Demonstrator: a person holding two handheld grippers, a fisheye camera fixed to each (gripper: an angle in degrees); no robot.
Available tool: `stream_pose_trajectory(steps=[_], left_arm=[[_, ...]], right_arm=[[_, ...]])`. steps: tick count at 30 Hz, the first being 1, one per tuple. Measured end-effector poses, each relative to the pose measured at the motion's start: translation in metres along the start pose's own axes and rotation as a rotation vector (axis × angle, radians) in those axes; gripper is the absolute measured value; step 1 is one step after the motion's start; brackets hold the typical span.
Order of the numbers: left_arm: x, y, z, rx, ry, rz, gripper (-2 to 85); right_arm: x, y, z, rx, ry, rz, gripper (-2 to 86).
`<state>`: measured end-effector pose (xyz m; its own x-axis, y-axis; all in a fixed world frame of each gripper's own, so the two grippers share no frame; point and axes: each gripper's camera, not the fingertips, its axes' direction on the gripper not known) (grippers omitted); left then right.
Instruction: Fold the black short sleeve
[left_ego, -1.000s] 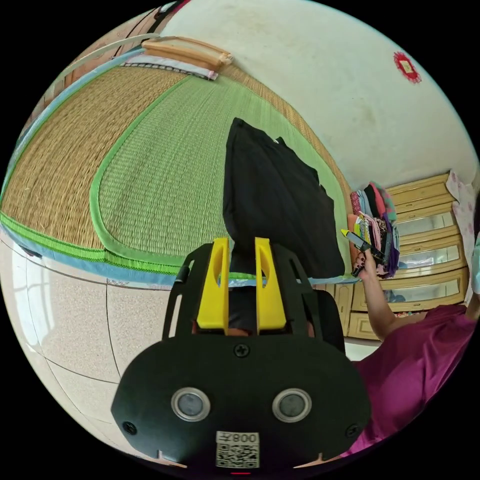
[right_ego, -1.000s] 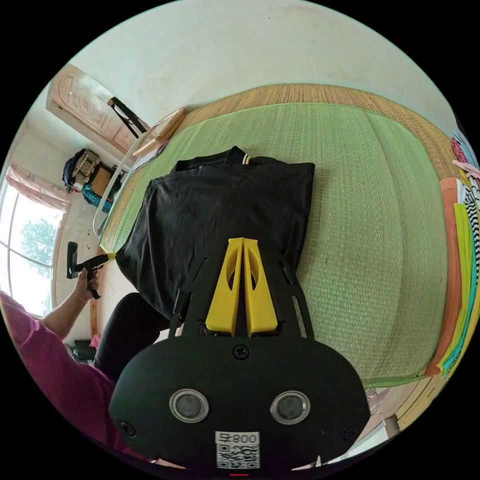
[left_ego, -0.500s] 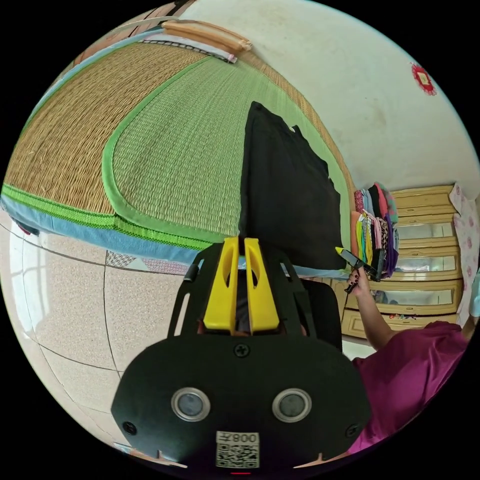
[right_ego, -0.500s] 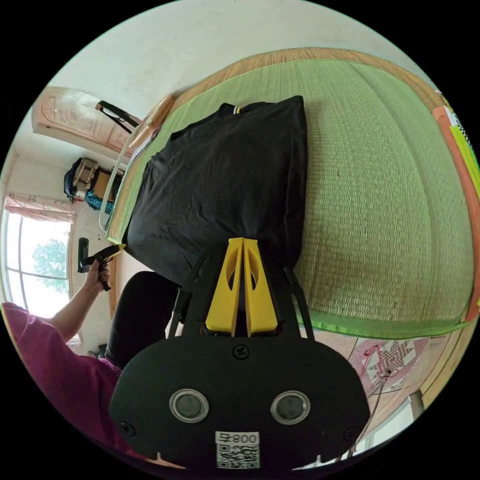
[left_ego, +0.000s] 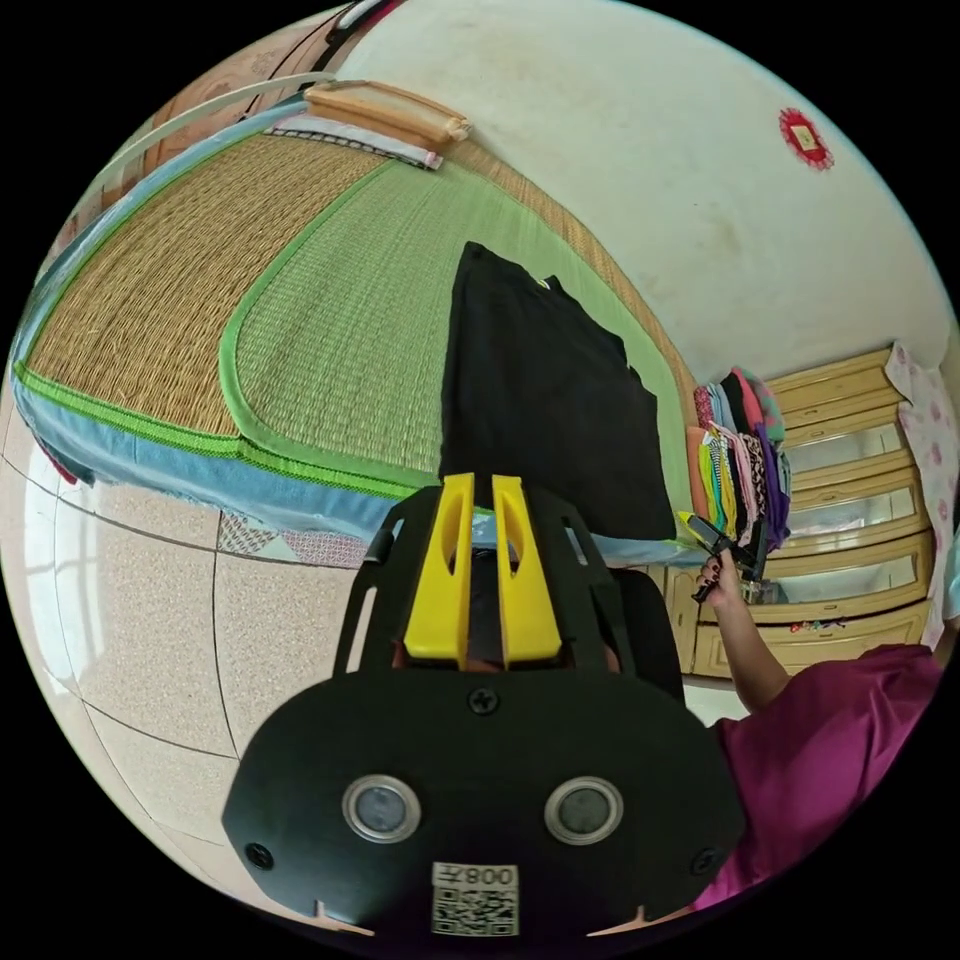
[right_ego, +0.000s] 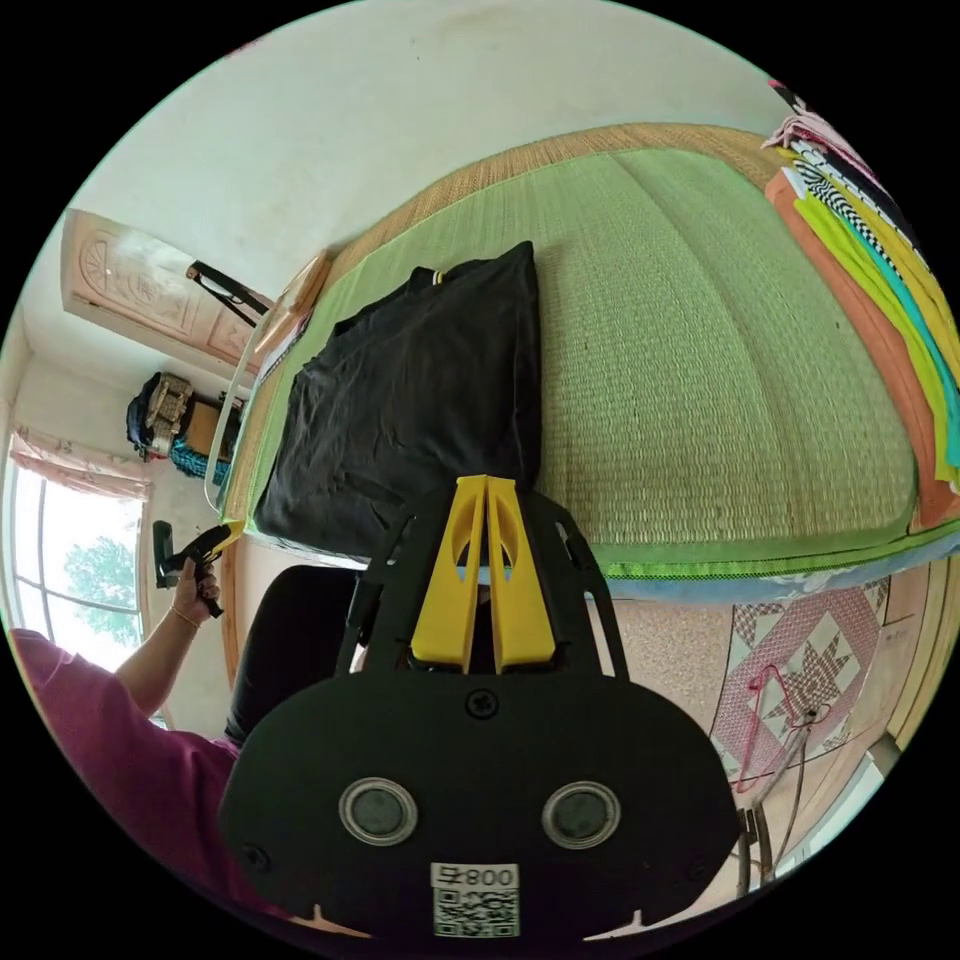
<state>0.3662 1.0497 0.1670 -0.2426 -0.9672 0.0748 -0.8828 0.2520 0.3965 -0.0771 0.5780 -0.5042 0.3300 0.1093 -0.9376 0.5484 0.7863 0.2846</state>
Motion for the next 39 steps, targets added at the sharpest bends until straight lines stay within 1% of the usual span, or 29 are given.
stream_pose_trajectory(steps=[4, 6, 9, 12, 17, 22, 28, 30, 32, 35, 36, 39], left_arm=[[0.063, -0.013, 0.003, -0.055, 0.052, 0.105, 5.6], [0.094, -0.02, 0.01, -0.09, 0.064, 0.156, 6.0], [0.152, -0.034, 0.024, -0.143, 0.076, 0.257, 6.6], [0.218, -0.049, 0.042, -0.201, 0.101, 0.374, 6.9], [0.345, -0.067, 0.079, -0.304, 0.15, 0.595, 7.0], [0.448, -0.075, 0.115, -0.391, 0.179, 0.749, 7.7], [0.567, -0.078, 0.143, -0.413, 0.082, 0.97, 9.2], [0.597, -0.077, 0.15, -0.404, 0.009, 1.032, 9.3], [0.627, -0.078, 0.161, -0.395, -0.11, 1.095, 7.9], [0.648, -0.088, 0.16, -0.367, -0.209, 1.09, 3.5], [0.65, -0.091, 0.157, -0.36, -0.207, 1.079, 3.2], [0.649, -0.118, 0.14, -0.341, -0.108, 0.95, 2.1]], right_arm=[[0.031, 0.027, -0.016, 0.037, -0.044, 0.05, 2.2], [0.054, 0.043, -0.014, 0.011, -0.097, 0.086, 4.7], [0.077, 0.055, -0.006, -0.001, -0.2, 0.119, 6.2], [0.094, 0.062, -0.001, 0.009, -0.251, 0.144, 7.0], [0.116, 0.068, 0.014, -0.023, -0.306, 0.153, 6.9], [0.13, 0.067, 0.024, -0.024, -0.351, 0.146, 4.1], [0.134, 0.07, 0.008, 0.043, -0.47, 0.111, 2.5], [0.128, 0.066, 0.001, 0.064, -0.509, 0.076, 2.3], [0.121, 0.06, -0.001, 0.06, -0.51, 0.044, 2.1], [0.117, 0.051, 0.004, 0.032, -0.492, 0.017, 1.8], [0.12, 0.049, 0.003, 0.037, -0.5, 0.016, 1.6], [0.141, 0.045, -0.002, 0.082, -0.486, 0.053, 2.6]])
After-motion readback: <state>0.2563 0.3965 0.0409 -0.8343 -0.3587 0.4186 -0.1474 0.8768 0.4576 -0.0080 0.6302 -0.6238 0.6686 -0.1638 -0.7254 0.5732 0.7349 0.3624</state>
